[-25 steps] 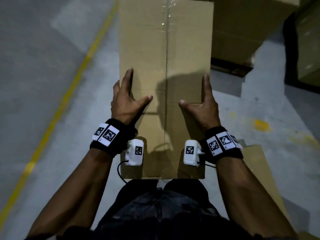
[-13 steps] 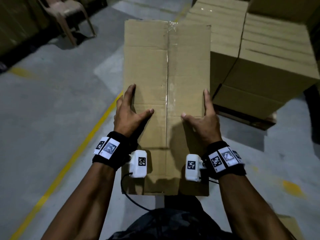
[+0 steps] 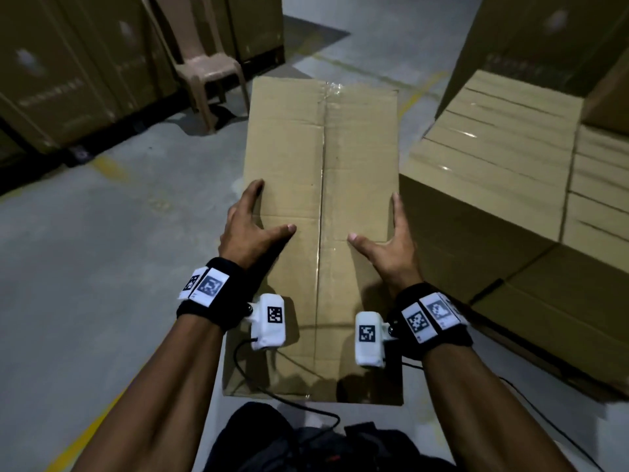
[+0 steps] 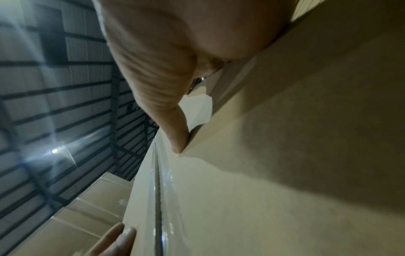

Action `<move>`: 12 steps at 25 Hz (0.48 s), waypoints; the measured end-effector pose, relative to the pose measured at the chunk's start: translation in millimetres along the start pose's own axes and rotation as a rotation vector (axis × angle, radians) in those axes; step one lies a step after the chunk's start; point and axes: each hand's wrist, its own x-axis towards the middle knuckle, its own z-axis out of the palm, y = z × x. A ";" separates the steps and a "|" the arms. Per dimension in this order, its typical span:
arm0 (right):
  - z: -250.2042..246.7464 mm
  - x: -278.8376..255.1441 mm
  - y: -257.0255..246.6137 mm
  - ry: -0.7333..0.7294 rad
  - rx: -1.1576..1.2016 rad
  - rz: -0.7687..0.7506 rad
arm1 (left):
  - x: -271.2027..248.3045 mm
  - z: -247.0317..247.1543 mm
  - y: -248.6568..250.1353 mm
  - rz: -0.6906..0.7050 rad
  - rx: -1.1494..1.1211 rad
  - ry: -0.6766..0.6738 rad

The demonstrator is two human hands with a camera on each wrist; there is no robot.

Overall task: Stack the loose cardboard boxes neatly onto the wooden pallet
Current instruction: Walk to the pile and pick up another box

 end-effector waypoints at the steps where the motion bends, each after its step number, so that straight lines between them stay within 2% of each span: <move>1: 9.9 19.7 -2.0 -0.007 -0.002 0.009 | 21.0 -1.2 -4.4 -0.013 0.003 0.000; 7: 91.4 141.2 -9.5 0.010 -0.018 0.043 | 173.4 -9.1 -50.7 -0.044 -0.030 -0.012; 12: 156.3 246.1 -41.6 0.119 0.053 0.143 | 324.1 -20.3 -57.7 -0.077 -0.062 -0.122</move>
